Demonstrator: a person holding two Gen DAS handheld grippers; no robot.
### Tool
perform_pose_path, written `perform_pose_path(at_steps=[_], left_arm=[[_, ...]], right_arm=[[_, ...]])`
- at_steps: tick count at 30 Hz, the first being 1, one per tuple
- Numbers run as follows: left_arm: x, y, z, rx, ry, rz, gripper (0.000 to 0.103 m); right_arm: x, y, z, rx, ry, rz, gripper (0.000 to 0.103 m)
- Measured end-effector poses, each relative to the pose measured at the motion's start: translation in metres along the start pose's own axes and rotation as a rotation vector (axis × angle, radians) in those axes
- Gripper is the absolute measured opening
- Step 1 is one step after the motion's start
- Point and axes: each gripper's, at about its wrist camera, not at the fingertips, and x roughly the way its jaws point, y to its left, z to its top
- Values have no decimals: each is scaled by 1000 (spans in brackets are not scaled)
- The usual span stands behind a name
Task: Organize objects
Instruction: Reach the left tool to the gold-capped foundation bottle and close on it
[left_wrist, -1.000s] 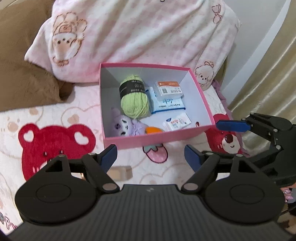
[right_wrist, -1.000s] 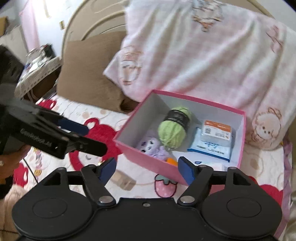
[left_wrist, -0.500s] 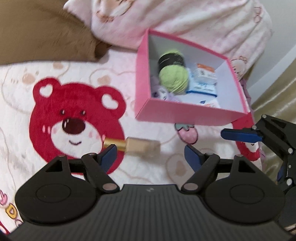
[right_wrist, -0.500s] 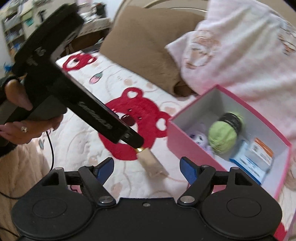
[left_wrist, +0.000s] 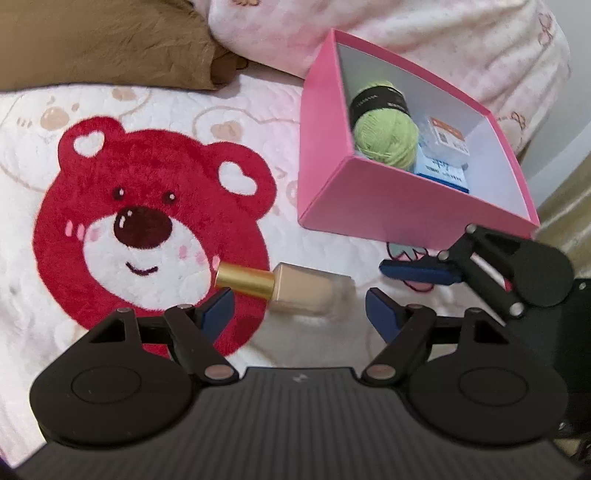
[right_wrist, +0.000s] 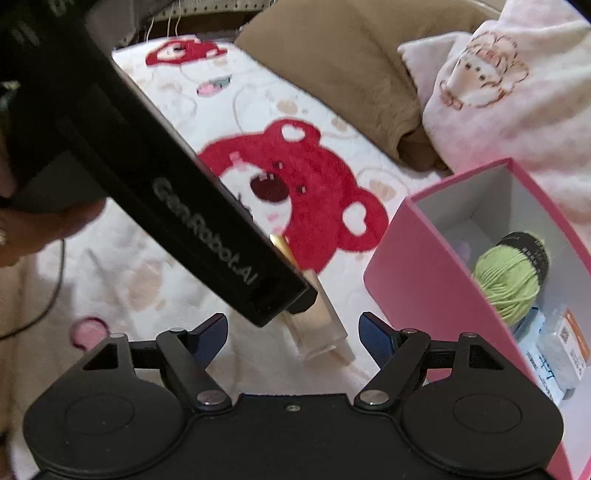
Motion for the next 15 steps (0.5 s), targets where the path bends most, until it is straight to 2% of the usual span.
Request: perform_pose_path(at_steps=[3,8,10,12,15], left_arm=[[13,12,-3,-86,0,2,75],[25,24,-2,-138,-14,-3,69],[30,27,-3,-154,-7,-19,63],[36,28,-5,-163,5,-25,54],[45,26,-9,-178,35,-51,47]], right_arm=[[17,1,-3,-41,25,-20,82],[35,-2,-2,-67,26,-34,79],[39,-6,-2,-51,28,-17,74],[43,-9,-2,-34,41,6,60],[43,-10,-4,-15,58,14,53]])
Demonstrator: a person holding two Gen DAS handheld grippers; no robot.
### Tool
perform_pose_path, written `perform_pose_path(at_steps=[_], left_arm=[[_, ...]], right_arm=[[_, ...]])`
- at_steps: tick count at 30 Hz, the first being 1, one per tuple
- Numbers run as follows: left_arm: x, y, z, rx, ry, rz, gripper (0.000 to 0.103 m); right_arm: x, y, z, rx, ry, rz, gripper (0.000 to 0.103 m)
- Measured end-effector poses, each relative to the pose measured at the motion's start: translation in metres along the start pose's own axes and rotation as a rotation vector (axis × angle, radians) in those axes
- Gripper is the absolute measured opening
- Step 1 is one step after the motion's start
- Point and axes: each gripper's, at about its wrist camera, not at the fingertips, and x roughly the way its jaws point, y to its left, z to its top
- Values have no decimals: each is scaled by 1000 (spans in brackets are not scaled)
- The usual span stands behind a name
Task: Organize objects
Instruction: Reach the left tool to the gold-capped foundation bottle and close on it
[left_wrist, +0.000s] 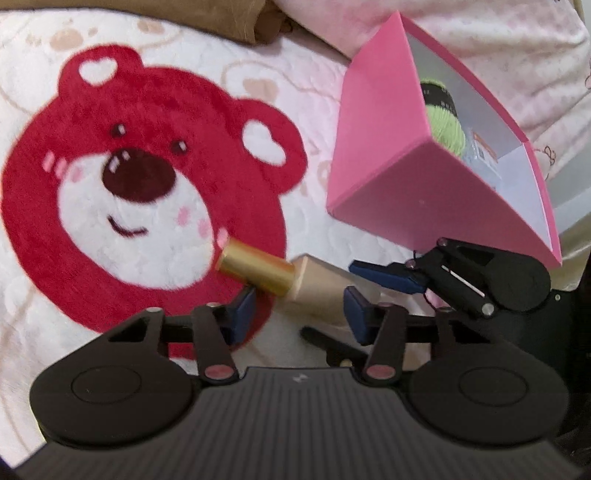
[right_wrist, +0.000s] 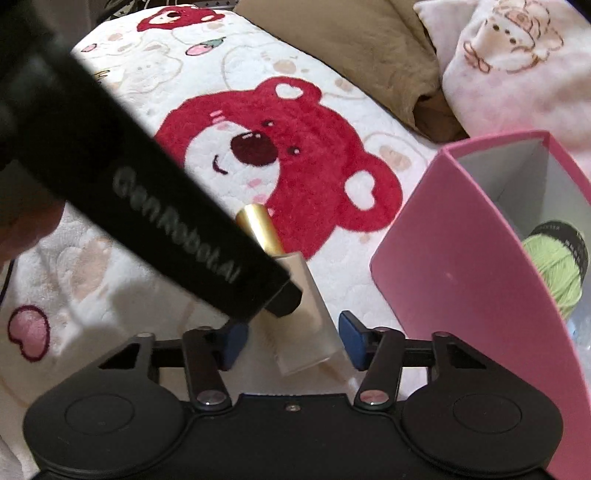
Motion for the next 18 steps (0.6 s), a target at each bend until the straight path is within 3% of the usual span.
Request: perform_pose_path(at_steps=[4,9,18], left_arm=[[3,-4,-3,-9,-1,-26,42],[5,-3,-3,-38,25,-66,39],[7,-13,-16,-39,100,-116,38]], right_arm=[[-3,-6,-3,95,19,7,49],[-5,-22,-7,318,51,48,44],[-18,-37,-51,816,91,236,41]])
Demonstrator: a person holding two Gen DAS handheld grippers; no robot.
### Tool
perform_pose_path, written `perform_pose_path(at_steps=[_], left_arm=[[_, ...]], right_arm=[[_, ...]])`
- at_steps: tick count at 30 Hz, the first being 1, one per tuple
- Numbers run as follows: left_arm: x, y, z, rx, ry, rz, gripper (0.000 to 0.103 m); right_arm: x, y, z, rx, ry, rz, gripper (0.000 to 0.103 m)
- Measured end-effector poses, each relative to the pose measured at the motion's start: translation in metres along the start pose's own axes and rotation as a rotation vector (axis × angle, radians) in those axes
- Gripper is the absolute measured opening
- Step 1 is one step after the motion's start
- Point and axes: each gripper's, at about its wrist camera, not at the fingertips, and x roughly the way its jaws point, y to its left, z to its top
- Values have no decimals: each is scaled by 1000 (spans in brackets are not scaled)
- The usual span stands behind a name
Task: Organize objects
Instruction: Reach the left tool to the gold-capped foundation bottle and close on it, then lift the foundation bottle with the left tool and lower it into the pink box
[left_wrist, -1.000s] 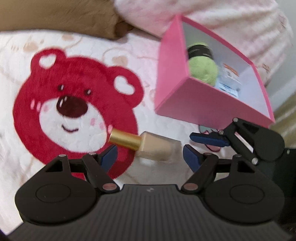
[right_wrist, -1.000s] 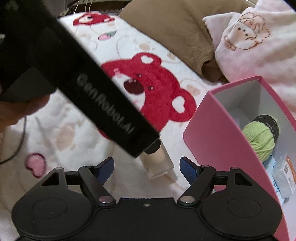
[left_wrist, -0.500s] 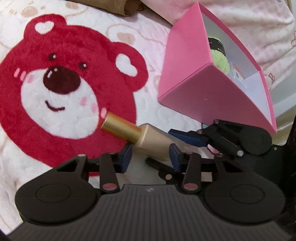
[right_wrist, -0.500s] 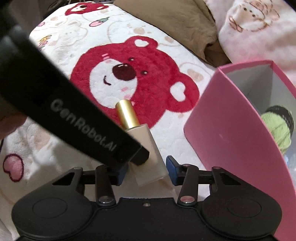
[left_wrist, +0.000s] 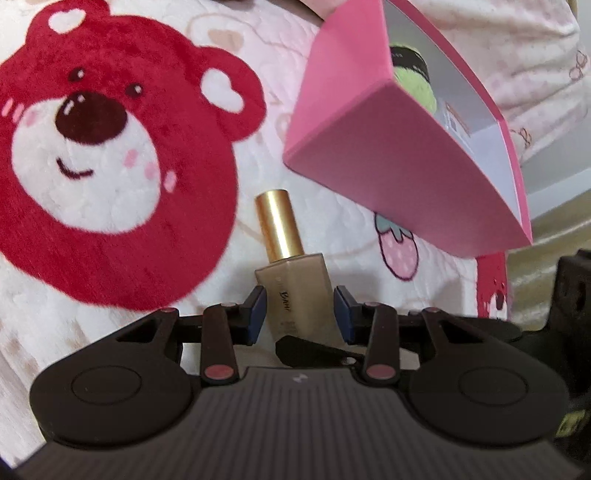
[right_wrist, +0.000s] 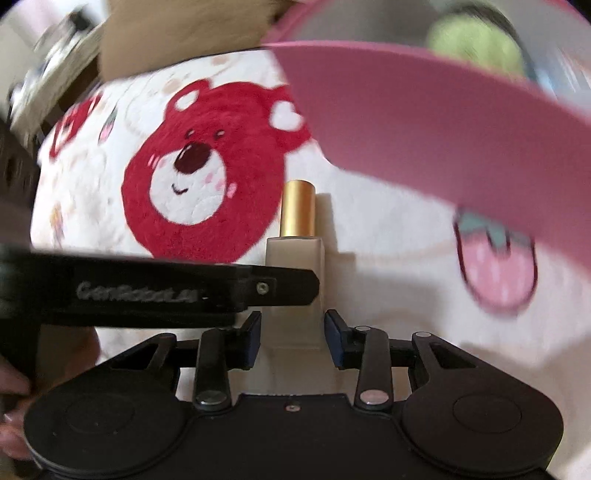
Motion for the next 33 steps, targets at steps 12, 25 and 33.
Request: perform_pose_path(at_steps=[12,25,33], left_arm=[[12,-12,-11,81,72,9,40],[12,-21,-13,128,61,25,38],[6,-30,-16,160,72,42,38]], right_arm=[[2,-28,-23,175,18,132,41],[3,-29,-34,71,-73,120,42],[-4,-27,-38,62,-74,131,42]])
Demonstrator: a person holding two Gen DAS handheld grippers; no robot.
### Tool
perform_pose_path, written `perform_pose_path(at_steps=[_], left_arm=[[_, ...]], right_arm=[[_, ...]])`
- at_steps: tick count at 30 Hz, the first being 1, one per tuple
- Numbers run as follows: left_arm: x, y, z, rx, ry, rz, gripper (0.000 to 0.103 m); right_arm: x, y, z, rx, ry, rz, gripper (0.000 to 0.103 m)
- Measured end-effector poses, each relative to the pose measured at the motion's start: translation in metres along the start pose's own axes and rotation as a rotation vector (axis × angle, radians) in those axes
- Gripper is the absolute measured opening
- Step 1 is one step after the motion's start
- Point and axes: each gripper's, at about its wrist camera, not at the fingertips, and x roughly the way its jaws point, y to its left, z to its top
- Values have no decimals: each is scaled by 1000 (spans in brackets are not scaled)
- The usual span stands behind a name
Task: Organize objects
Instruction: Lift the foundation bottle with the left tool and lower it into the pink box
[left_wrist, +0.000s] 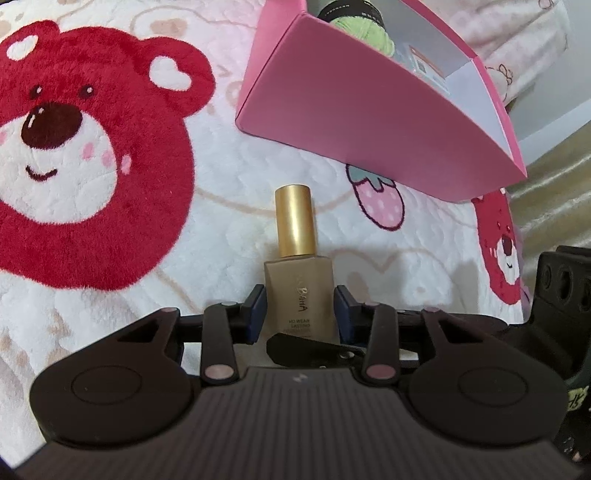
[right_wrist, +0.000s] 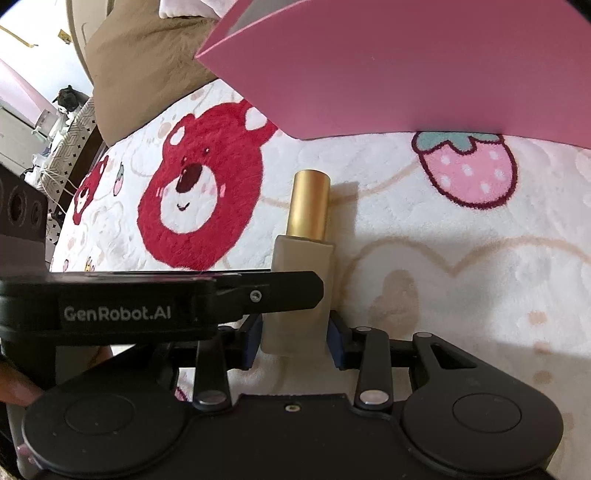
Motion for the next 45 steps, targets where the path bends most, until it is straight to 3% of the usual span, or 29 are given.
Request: perform_pose_path(at_steps=[9,21,28,35,40,45], left_arm=[[-20,-23,-4,59,-12,-22,38],[-64,-72,4,135,-87,-29,37],[-87,-119,35,234,-98,7,37],[-94,-152,78,270,-129,-15,37],[-79,-168,117,260,-125,-40,38],[-41,-169,156,209,-76,-55,38]], right_arm=[[-31,4,-5,-24,-24,30,43],[-89,21,9,-149,-83,2,43],[-127,28,39,-175,-118,-18,43],[-160,18,81,-144,-154,-39,42],[-165,4,113,-137,-173,-95,42],[-151,-24,148,-71,-144,-126,42]])
